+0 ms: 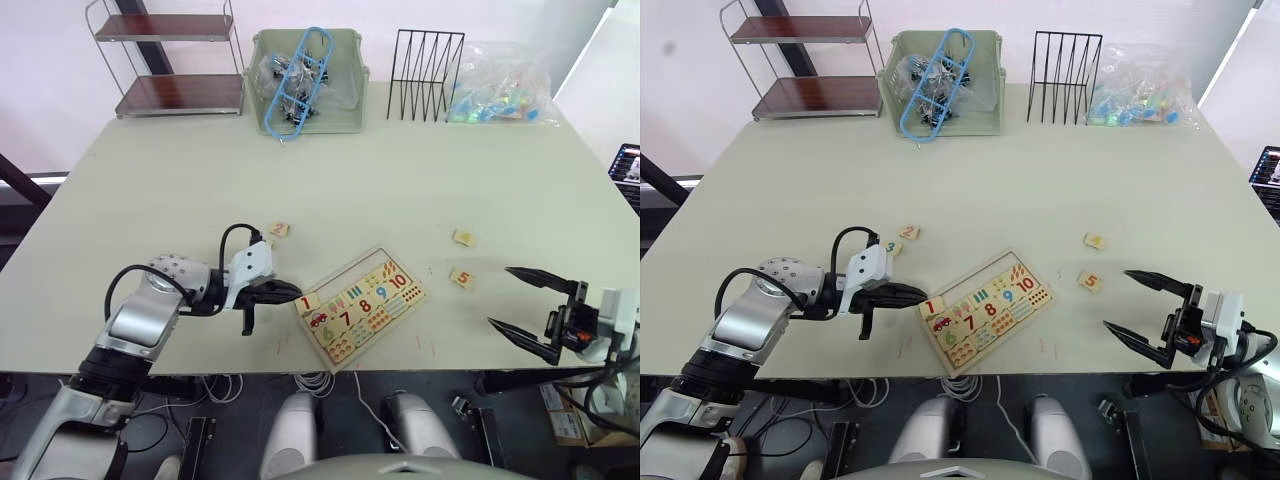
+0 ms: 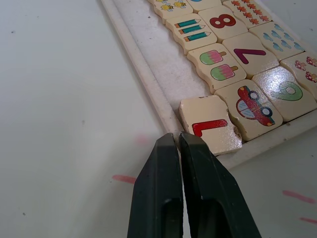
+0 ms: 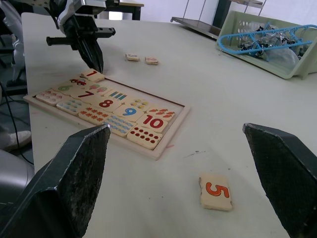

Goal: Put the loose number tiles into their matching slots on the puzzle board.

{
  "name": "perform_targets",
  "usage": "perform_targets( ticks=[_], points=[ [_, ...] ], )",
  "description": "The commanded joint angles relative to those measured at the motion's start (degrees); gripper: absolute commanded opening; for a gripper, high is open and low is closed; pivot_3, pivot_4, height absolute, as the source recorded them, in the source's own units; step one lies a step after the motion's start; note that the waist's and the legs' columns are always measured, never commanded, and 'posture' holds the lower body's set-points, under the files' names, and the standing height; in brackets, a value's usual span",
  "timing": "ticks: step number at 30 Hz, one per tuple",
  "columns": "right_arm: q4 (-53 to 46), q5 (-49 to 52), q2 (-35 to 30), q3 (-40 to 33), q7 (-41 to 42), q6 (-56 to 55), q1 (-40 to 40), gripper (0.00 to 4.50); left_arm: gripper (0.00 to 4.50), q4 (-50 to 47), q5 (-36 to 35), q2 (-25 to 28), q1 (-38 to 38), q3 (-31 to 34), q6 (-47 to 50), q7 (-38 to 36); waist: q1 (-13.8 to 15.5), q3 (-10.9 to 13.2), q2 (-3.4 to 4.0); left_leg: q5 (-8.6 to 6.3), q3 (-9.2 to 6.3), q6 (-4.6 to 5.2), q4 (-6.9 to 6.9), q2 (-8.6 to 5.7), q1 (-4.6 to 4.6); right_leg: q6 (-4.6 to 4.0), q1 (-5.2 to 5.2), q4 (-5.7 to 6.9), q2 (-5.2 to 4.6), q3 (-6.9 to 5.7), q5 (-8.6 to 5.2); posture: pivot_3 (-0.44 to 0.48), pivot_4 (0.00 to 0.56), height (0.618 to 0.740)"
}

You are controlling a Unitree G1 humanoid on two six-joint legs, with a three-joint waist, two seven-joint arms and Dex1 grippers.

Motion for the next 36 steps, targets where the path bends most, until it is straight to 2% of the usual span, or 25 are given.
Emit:
perform_targets(
  ticks=[1, 16, 36],
  points=[
    [-0.6, 0.5, -0.2, -0.1, 0.0, -0.5, -0.8, 4.50, 0.15, 0.2, -0.6, -0.1, -0.5, 0.7, -0.7, -0.5, 0.0, 0.0, 0.00, 0.00, 0.00, 0.00, 0.00, 0.00, 0.00, 0.00, 0.00, 0.00, 0.00, 0.00, 0.00, 0.000, 0.150, 0.740],
    [-0.4, 0.4, 0.0, 0.2, -0.2, -0.7, -1.1, 4.50, 0.15, -1.2, -2.2, -0.8, -2.9, 1.1, 2.6, -1.0, 0.0, 0.0, 0.00, 0.00, 0.00, 0.00, 0.00, 0.00, 0.00, 0.01, 0.00, 0.00, 0.00, 0.00, 0.00, 0.000, 0.150, 0.740],
    [-0.3, 0.5, 0.0, 0.1, -0.2, -0.7, -1.1, 4.50, 0.15, -2.9, -1.7, 0.2, -1.4, 1.2, 3.4, -1.4, 0.0, 0.0, 0.00, 0.00, -0.01, 0.00, 0.00, 0.00, 0.00, 0.01, 0.00, 0.00, 0.01, 0.00, 0.00, 0.000, 0.150, 0.740]
  ],
)
